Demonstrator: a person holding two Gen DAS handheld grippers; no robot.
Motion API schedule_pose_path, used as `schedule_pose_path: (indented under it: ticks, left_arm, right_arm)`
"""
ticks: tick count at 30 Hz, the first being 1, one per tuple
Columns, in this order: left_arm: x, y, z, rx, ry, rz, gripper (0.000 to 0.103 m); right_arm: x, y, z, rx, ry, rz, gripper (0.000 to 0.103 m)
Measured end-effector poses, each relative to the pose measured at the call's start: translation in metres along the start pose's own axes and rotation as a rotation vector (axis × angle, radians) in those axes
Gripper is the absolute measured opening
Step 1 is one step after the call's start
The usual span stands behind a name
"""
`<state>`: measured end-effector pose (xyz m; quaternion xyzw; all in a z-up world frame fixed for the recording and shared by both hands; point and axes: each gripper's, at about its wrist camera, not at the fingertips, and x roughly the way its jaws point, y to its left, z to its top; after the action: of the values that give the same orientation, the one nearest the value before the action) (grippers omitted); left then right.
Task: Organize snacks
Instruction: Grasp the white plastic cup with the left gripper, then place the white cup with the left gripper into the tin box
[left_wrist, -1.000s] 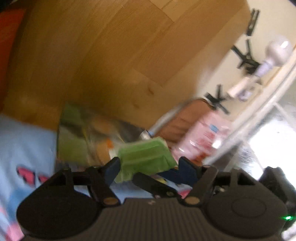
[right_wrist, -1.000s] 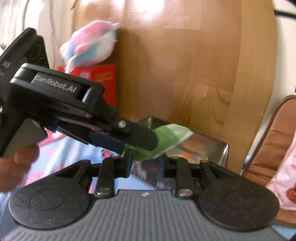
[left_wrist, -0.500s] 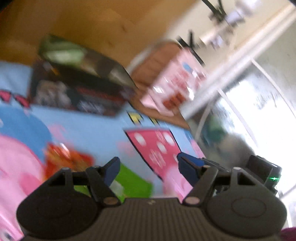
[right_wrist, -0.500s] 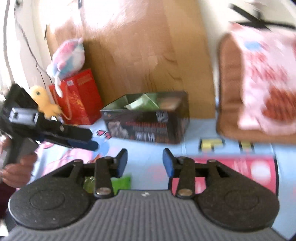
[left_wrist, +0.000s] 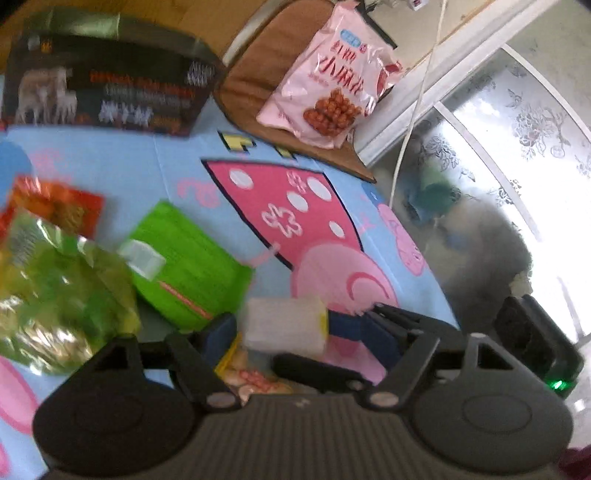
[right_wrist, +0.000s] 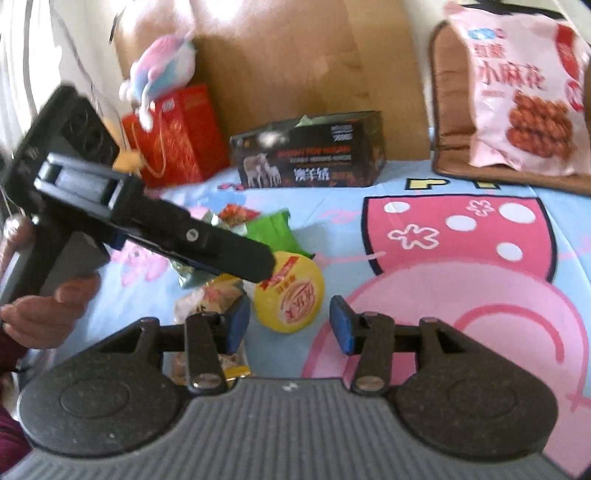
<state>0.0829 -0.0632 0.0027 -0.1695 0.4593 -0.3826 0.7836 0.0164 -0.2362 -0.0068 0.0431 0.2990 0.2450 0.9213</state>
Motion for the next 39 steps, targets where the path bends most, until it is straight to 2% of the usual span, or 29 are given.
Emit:
schedule_pose_path:
  ticks: [2, 5, 13, 21, 28, 34, 37, 39]
  left_arm:
    - [0.003, -0.003, -0.005, 0.001, -0.006, 0.017, 0.074]
    - [0.004, -0.011, -0.006, 0.02, -0.004, 0.066, 0.064]
    - [-0.003, -0.023, 0.017, 0.03, -0.03, 0.059, 0.064]
    - [-0.004, -0.016, 0.073, 0.02, -0.082, 0.073, 0.064]
    - [-0.003, -0.001, 0.126, 0.006, -0.141, 0.128, 0.064]
    - [0.003, 0.016, 0.17, 0.014, -0.183, 0.212, 0.063]
    - [0.01, 0.027, 0.187, -0.019, -0.177, 0.185, 0.063]
    - [0.01, 0.029, 0.191, -0.025, -0.193, 0.197, 0.065]
  right_arm:
    - [0.006, 0.003, 0.0, -0.024, -0.006, -0.014, 0.051]
    - [0.006, 0.008, -0.001, -0.054, -0.012, -0.042, 0.049]
    - [-0.005, 0.003, 0.003, -0.048, -0.103, -0.063, 0.048]
    - [0.013, -0.008, 0.05, -0.148, -0.165, -0.058, 0.048]
    - [0.051, -0.022, 0.098, -0.21, -0.226, -0.04, 0.045]
    - [0.085, -0.037, 0.132, -0.205, -0.246, -0.009, 0.045]
    - [0.105, -0.04, 0.145, -0.204, -0.252, -0.017, 0.046]
    - [0.115, -0.042, 0.151, -0.196, -0.258, -0.047, 0.046]
